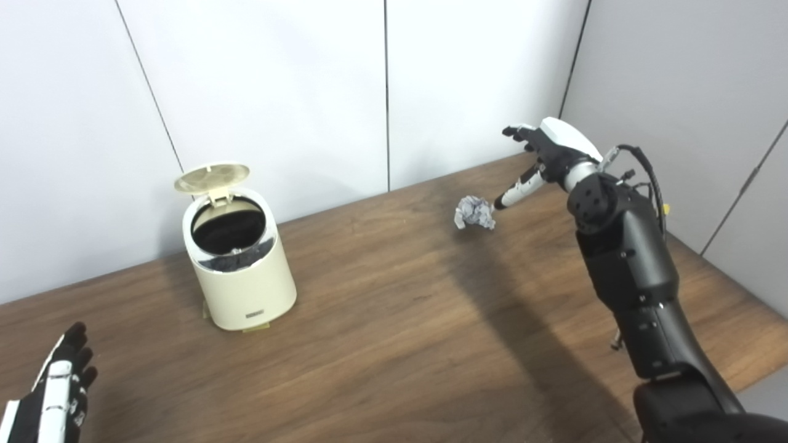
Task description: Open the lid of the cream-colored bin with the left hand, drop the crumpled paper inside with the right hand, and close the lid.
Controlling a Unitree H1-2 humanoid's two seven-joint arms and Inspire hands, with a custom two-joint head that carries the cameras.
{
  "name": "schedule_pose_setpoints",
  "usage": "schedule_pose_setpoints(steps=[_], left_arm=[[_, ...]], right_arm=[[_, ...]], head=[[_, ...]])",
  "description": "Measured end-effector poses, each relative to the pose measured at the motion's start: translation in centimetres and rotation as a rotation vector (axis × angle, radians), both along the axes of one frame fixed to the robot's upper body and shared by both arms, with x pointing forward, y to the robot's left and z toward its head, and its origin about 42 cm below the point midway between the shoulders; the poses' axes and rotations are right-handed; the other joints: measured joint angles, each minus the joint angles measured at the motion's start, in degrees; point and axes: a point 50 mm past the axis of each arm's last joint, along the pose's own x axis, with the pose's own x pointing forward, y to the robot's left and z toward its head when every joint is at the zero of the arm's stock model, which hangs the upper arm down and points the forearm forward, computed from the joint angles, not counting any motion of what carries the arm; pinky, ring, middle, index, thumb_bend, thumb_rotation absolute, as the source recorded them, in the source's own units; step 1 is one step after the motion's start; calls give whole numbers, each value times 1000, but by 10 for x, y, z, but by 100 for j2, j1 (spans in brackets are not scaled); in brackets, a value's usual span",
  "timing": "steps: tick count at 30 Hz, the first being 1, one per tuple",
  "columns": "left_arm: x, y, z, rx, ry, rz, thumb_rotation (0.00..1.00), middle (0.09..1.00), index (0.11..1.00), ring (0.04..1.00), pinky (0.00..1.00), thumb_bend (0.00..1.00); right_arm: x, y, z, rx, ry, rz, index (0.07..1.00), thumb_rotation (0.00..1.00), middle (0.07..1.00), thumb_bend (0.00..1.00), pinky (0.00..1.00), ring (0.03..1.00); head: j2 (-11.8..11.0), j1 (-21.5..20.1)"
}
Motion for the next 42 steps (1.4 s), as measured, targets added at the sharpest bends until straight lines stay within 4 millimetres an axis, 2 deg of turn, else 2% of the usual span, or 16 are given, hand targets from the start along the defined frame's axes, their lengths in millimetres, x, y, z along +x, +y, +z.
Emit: schedule_pose_setpoints(steps=[3,8,15,18,21,24,28,35,40,42], left_arm=[[0,0,0,1,4,0,869,993,1000,1000,1000,421],[-1,-4,6,4,2,-10,865,994,1000,1000,1000,398],[-2,-8,8,50,16,-11,889,989,1000,1000,1000,363],[-3,-12,12,55,3,-21,895,990,1000,1000,1000,353],[-3,-12,12,71,7,-17,895,993,1000,1000,1000,340],[-4,-13,13,76,11,-13,891,993,1000,1000,1000,333],[-6,-15,19,73,-3,-14,887,999,1000,1000,1000,326],[-6,-16,17,7,5,-9,803,1000,1000,1000,1000,329],[-6,-18,17,-7,6,-11,784,1000,1000,1000,1000,352],[-6,-17,17,-7,6,-11,785,1000,1000,1000,1000,352]], right_arm=[[9,-6,-5,32,21,-36,878,113,856,829,683,813],[25,1,-23,106,67,-43,881,111,884,852,786,853],[42,12,-52,149,140,-54,883,141,876,890,747,837],[47,20,-65,148,173,-44,886,154,844,891,707,808],[50,26,-74,142,197,-39,889,164,881,884,754,845],[53,31,-77,133,201,-34,889,176,902,883,787,866],[56,34,-77,114,206,-25,885,183,874,870,723,827],[56,35,-76,125,205,-14,879,194,872,863,809,857],[55,35,-76,131,208,4,853,161,853,834,781,836],[55,33,-75,128,209,7,833,132,828,806,725,794]], head=[[0,0],[18,44],[53,114],[62,132],[79,184],[88,228],[105,246],[97,299],[105,308],[132,334]])
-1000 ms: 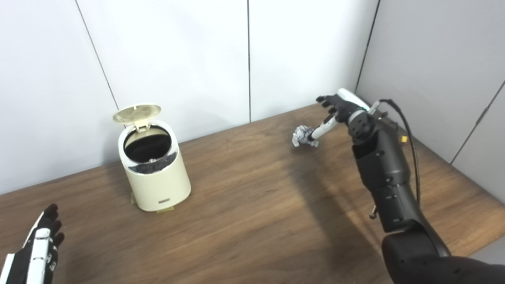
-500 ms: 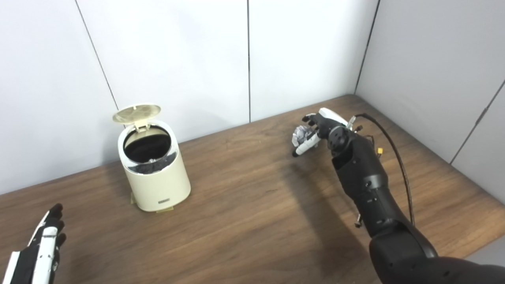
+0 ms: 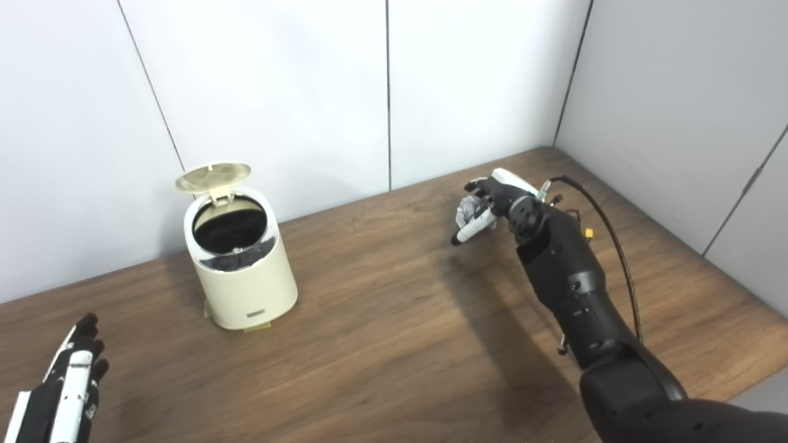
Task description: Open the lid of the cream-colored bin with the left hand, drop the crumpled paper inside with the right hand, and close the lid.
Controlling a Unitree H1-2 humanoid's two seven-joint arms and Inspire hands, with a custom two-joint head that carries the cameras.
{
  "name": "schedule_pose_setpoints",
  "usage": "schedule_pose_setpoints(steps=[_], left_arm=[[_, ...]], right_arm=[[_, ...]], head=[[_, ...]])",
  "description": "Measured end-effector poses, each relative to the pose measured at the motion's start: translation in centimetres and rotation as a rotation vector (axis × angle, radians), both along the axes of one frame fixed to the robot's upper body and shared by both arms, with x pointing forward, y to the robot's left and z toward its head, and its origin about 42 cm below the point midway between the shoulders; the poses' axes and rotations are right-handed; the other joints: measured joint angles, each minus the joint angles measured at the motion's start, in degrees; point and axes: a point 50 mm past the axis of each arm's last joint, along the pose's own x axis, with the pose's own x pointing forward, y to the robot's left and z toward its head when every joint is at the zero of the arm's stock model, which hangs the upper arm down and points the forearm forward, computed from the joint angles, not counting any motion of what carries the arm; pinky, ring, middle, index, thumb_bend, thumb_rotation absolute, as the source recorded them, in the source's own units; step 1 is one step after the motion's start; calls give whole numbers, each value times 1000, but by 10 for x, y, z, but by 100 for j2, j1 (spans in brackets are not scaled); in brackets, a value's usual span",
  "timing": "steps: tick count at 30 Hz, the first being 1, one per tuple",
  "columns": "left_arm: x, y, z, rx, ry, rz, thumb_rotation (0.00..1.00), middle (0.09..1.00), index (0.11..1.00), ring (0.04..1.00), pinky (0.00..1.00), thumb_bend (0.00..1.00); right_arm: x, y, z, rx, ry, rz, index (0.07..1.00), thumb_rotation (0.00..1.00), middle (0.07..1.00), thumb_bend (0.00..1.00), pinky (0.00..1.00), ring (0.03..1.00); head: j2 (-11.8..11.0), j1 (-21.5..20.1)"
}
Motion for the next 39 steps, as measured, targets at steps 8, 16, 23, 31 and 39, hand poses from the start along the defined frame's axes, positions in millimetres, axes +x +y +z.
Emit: schedule_pose_setpoints(steps=[8,16,23,31,39], left_arm=[[0,0,0,0,0,-5,793,1000,1000,1000,1000,354],[0,-1,1,-14,-3,-15,819,1000,1000,1000,1000,328],[-1,-3,5,-12,-18,-19,829,1000,1000,1000,1000,322],[-1,-2,5,-10,-27,-20,817,1000,1000,1000,1000,313],[0,2,-9,23,-41,-21,772,1000,1000,1000,1000,439]], right_arm=[[-2,-6,1,14,-19,-10,702,8,711,763,459,587],[-11,-11,-9,22,-57,-47,550,0,485,510,331,368],[-10,-7,-5,17,-108,-46,523,0,482,516,344,381],[-16,15,5,17,-213,22,522,0,486,514,341,374],[-39,50,42,-3,-396,198,517,0,489,502,350,388]], head=[[44,9],[70,62],[79,184],[53,448],[-9,1149]])
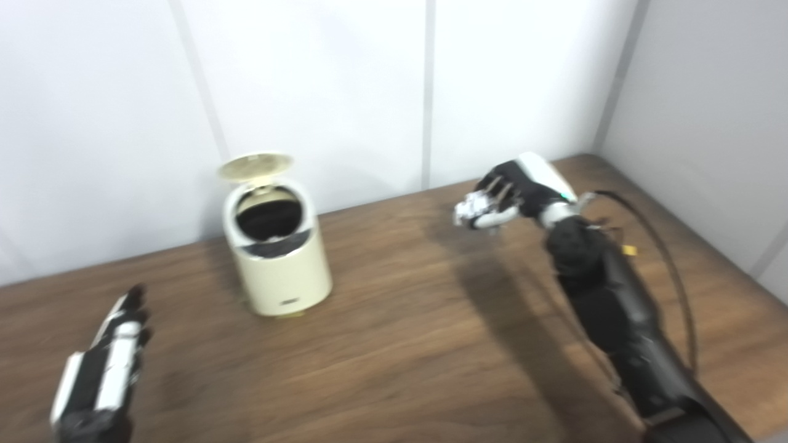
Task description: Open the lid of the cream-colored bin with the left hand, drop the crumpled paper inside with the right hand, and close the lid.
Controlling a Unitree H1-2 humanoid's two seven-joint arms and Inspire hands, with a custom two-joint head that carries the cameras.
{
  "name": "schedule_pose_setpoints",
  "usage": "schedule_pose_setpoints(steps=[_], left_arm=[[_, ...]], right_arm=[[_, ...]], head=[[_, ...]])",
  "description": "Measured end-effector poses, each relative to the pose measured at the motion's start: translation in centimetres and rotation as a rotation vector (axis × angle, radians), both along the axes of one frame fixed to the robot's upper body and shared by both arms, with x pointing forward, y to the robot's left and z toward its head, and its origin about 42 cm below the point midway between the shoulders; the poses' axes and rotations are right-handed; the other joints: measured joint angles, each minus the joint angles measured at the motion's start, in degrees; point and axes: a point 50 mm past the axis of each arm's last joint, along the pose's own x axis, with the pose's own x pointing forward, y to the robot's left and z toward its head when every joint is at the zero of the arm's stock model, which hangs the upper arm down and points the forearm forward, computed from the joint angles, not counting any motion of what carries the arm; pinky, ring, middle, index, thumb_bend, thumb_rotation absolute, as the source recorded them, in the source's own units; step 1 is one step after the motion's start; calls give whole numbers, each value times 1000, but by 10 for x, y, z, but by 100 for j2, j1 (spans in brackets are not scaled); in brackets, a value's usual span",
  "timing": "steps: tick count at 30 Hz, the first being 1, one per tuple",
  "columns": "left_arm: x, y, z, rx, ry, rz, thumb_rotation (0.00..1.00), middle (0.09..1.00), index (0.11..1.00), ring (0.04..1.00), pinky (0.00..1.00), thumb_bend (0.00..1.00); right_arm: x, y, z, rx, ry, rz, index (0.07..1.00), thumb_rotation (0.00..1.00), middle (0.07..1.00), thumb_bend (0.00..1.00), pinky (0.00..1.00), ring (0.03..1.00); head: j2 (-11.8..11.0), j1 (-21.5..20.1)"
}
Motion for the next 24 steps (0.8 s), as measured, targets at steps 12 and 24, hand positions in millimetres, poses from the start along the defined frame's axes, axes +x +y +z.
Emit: schedule_pose_setpoints(steps=[12,24], left_arm=[[-13,-4,-21,48,37,7,720,981,962,990,977,460],[-14,-9,-26,43,45,13,730,986,959,998,997,439]], right_arm=[[-35,87,42,-20,-164,303,547,0,507,490,302,382],[-37,166,60,47,-264,463,518,0,524,493,301,394]], head=[[-141,758],[-202,951]])
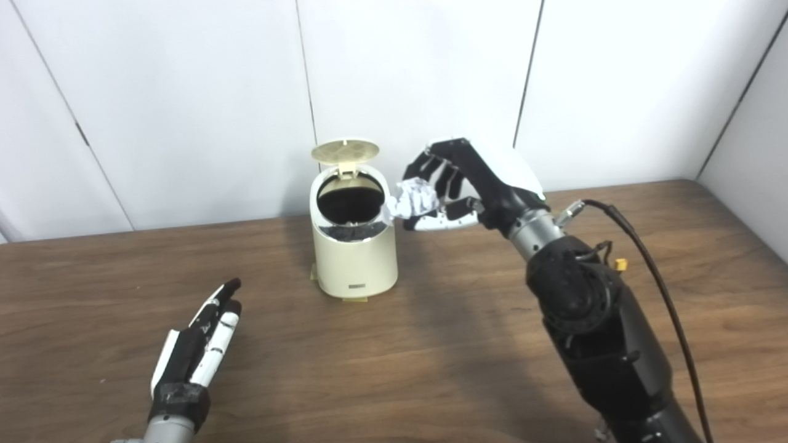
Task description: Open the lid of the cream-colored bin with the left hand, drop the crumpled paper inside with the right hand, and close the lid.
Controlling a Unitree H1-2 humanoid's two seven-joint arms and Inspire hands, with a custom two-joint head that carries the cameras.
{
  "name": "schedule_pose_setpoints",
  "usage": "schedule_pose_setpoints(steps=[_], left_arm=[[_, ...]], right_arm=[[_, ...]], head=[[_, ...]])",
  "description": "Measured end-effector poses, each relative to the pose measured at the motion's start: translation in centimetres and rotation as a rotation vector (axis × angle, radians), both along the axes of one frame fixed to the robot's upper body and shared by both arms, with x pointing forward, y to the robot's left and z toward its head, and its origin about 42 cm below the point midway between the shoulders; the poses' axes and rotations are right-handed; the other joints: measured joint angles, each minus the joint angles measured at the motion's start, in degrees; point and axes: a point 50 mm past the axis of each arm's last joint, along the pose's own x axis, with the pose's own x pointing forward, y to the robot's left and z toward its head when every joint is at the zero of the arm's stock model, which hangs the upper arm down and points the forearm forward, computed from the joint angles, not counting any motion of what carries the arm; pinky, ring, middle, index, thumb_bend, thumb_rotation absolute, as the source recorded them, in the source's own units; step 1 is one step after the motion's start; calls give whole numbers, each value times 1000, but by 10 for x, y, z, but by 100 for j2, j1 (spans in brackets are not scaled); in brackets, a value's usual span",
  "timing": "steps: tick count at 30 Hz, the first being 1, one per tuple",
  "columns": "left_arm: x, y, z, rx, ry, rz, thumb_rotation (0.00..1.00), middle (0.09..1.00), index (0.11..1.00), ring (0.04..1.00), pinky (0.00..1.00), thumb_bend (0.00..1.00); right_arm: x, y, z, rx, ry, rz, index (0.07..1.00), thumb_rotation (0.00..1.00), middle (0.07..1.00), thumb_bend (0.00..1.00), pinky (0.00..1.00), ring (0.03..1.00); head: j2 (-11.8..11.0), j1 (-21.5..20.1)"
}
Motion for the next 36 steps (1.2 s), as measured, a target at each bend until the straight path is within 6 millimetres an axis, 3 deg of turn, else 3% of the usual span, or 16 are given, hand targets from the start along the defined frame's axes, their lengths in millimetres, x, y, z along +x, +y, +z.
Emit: schedule_pose_setpoints(steps=[4,8,14,21,30,36], left_arm=[[0,-4,-2,18,-1,5,740,980,957,998,1000,449],[1,-8,-4,20,-8,7,744,982,959,1000,1000,478],[0,-12,-5,23,-12,2,751,982,965,1000,1000,507],[-1,-15,-6,10,-15,7,733,970,949,990,1000,479],[-4,-19,-8,1,-23,16,710,961,945,976,983,466],[-5,-23,-9,-6,-26,10,705,961,944,973,974,471]], right_arm=[[9,14,-7,4,-4,17,529,0,528,490,278,397],[24,18,-15,4,-4,18,498,0,510,498,344,392],[38,30,-22,25,-3,27,520,0,524,495,328,393],[58,48,-30,39,7,8,516,0,510,495,323,390],[84,53,-49,42,52,-56,531,0,497,493,309,384],[93,58,-48,40,45,-64,535,0,495,493,325,384]], head=[[-35,18],[-70,62],[-88,9],[-114,18],[-115,18],[-88,-9]])
